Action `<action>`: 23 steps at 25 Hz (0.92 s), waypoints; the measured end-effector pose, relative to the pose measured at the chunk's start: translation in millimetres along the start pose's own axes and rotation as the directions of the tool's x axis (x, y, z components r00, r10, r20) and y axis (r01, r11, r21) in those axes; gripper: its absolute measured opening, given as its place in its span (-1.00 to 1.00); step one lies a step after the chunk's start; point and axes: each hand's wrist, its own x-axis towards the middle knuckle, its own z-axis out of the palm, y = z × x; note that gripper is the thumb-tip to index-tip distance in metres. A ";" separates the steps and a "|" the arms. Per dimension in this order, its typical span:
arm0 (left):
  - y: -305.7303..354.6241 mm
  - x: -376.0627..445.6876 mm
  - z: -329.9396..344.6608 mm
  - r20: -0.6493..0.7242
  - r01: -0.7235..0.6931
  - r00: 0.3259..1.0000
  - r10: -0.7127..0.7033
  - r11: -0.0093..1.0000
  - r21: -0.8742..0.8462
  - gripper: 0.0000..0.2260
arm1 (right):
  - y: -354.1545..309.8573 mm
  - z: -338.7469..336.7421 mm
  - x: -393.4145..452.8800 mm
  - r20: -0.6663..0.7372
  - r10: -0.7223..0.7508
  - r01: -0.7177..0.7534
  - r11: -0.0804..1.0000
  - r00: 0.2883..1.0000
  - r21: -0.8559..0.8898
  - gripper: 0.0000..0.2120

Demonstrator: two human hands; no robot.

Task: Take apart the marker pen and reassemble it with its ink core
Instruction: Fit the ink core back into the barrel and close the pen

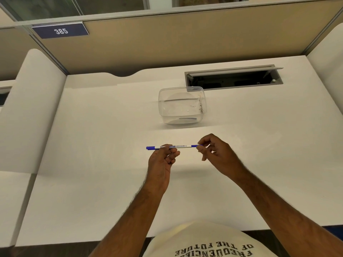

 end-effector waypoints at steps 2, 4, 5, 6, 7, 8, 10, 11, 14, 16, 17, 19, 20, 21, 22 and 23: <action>1.0 -0.1 0.5 -0.005 -0.003 1.000 0.003 1.000 0.002 -0.87 | 0.1 0.9 -0.3 0.023 0.000 0.001 1.000 1.000 -0.022 -0.92; 1.5 -0.1 0.5 -0.007 -0.004 1.000 0.004 1.000 0.009 -0.86 | 0.6 0.6 -0.9 0.035 -0.001 0.002 1.000 0.999 -0.031 -0.85; 1.4 0.0 0.6 -0.007 -0.004 1.000 0.004 1.000 0.012 -0.86 | 0.7 0.1 -1.4 0.042 -0.003 0.004 1.000 0.999 -0.024 -0.82; 1.5 0.0 1.0 -0.007 -0.004 1.000 0.004 1.000 0.015 -0.86 | 0.8 -0.3 -1.9 0.053 -0.006 0.007 1.000 0.999 -0.014 -0.83; 1.8 -0.1 1.8 -0.007 -0.003 1.000 0.003 1.000 0.017 -0.85 | 0.9 -0.6 -2.5 0.063 -0.006 0.006 1.000 0.998 -0.005 -0.87; 2.0 -0.4 2.5 -0.004 -0.003 1.000 0.003 1.000 0.018 -0.85 | 0.5 -0.6 -2.9 0.069 -0.004 0.004 1.000 0.998 -0.003 -0.92; 2.7 -1.3 4.3 0.009 -0.004 1.000 0.004 1.000 0.019 -0.86 | -0.7 -0.6 -3.8 0.073 -0.004 0.006 1.000 0.997 -0.029 -0.96; 2.8 -1.3 4.6 0.011 -0.003 1.000 0.002 1.000 0.022 -0.86 | -1.3 -0.4 -3.8 0.075 -0.001 0.004 0.999 0.997 -0.045 -0.93; 1.2 -0.7 3.5 0.013 0.001 1.000 -0.002 0.999 0.037 -0.87 | -2.7 -0.5 -3.2 0.057 0.009 -0.006 0.999 0.998 -0.051 -0.80; 0.4 -0.2 2.4 0.017 -0.002 1.000 0.001 0.999 0.034 -0.87 | -3.4 -1.0 -2.8 0.050 0.004 -0.003 1.000 0.999 -0.029 -0.82; 0.1 0.1 2.1 0.019 -0.003 1.000 0.002 0.999 0.035 -0.87 | -3.3 -1.3 -2.5 0.048 0.009 -0.007 1.000 0.999 -0.028 -0.87; 0.2 0.4 2.4 0.018 -0.002 1.000 0.002 0.999 0.044 -0.86 | -3.7 -1.4 -2.3 0.049 0.020 -0.017 0.998 0.999 -0.058 -0.91; 0.4 0.6 2.6 0.016 -0.001 1.000 0.000 0.999 0.048 -0.86 | -4.0 -0.9 -2.1 0.056 0.026 -0.022 0.997 0.998 -0.072 -0.90; 0.5 1.1 3.0 0.015 0.000 1.000 -0.001 0.999 0.052 -0.86 | -3.9 0.0 -1.8 0.060 0.031 -0.026 0.997 0.998 -0.079 -0.87; 0.5 1.2 3.4 0.016 0.000 1.000 -0.001 0.998 0.056 -0.86 | -4.0 0.4 -1.4 0.059 0.031 -0.027 0.997 0.998 -0.072 -0.81; 0.4 1.2 3.7 0.017 -0.002 1.000 0.001 0.998 0.059 -0.85 | -4.3 0.4 -1.4 0.058 0.030 -0.026 0.998 0.998 -0.056 -0.77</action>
